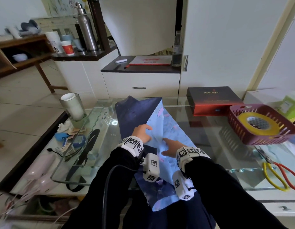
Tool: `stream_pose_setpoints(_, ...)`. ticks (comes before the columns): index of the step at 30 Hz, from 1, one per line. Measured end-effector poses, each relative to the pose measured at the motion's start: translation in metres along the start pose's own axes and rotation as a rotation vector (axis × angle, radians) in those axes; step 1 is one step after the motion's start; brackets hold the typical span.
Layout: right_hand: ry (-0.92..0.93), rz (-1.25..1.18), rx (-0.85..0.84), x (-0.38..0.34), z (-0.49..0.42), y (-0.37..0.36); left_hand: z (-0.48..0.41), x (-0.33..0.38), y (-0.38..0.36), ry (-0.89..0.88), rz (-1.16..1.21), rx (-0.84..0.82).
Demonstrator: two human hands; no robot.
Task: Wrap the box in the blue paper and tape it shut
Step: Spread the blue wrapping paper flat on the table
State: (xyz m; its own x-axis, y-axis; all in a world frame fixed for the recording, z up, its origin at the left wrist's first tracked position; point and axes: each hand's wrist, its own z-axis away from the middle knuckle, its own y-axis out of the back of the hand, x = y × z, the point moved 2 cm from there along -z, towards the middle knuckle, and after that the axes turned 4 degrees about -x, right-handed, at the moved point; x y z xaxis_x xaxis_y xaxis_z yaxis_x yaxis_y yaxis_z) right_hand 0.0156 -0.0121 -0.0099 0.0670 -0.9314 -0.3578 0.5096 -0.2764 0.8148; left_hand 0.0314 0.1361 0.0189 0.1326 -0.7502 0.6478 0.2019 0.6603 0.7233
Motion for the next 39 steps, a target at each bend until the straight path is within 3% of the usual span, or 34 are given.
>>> stream_pose_setpoints(5, -0.007, 0.060, -0.032, -0.002, -0.009, -0.022, 0.003, -0.016, 0.001, -0.006, -0.015, -0.010)
stream_pose_setpoints(22, -0.390, -0.123, -0.012, -0.009, -0.025, -0.044, 0.006, -0.057, 0.013, 0.041, -0.163, 0.117)
stream_pose_setpoints(28, -0.342, -0.054, -0.026, -0.035, -0.033, -0.040, 0.006, -0.080, 0.025, 0.108, -0.228, 0.122)
stream_pose_setpoints(34, -0.083, -0.098, 0.012, -0.077, -0.037, -0.043, 0.003, -0.093, 0.026, 0.103, -0.257, 0.089)
stream_pose_setpoints(39, -0.134, -0.086, -0.030, -0.079, -0.041, -0.054, 0.000, -0.102, 0.030, 0.111, -0.266, 0.060)
